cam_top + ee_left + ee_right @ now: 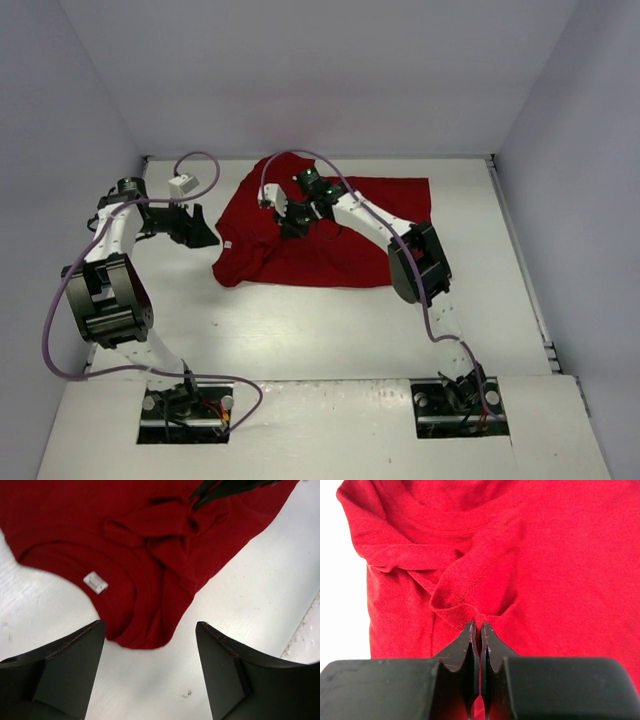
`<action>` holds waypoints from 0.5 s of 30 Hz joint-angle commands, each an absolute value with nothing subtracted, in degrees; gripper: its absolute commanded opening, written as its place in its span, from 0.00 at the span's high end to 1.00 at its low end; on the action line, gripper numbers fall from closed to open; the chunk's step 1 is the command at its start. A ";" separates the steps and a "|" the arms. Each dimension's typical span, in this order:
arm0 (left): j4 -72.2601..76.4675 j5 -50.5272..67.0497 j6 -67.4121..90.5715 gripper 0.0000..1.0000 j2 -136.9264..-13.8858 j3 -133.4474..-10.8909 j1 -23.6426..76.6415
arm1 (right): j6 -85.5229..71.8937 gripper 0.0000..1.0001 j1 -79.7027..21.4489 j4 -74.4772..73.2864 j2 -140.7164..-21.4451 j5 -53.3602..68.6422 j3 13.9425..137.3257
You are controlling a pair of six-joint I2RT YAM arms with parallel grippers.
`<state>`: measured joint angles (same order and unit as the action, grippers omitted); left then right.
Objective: Fold and stack the t-shirts
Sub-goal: Fold the flattened tshirt in 1/3 of the way
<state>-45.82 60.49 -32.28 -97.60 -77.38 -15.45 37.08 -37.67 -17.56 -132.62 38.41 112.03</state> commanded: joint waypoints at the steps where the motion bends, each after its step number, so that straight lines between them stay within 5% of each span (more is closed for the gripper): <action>1: -42.53 60.89 -32.86 0.30 -97.57 -80.95 -10.45 | 35.77 0.99 -40.35 -16.96 -134.12 40.52 114.17; 4: -40.61 59.19 -30.85 0.31 -100.57 -83.75 -7.39 | 34.56 0.93 -41.13 -16.96 -135.44 40.43 114.45; 7: -40.52 60.34 -28.14 0.33 -104.28 -87.15 -6.94 | 33.18 1.00 -41.05 -16.88 -136.89 40.43 115.21; 15: -31.31 60.36 -20.49 0.33 -103.65 -83.81 -7.60 | 29.73 0.98 -38.56 -16.59 -135.68 41.46 117.64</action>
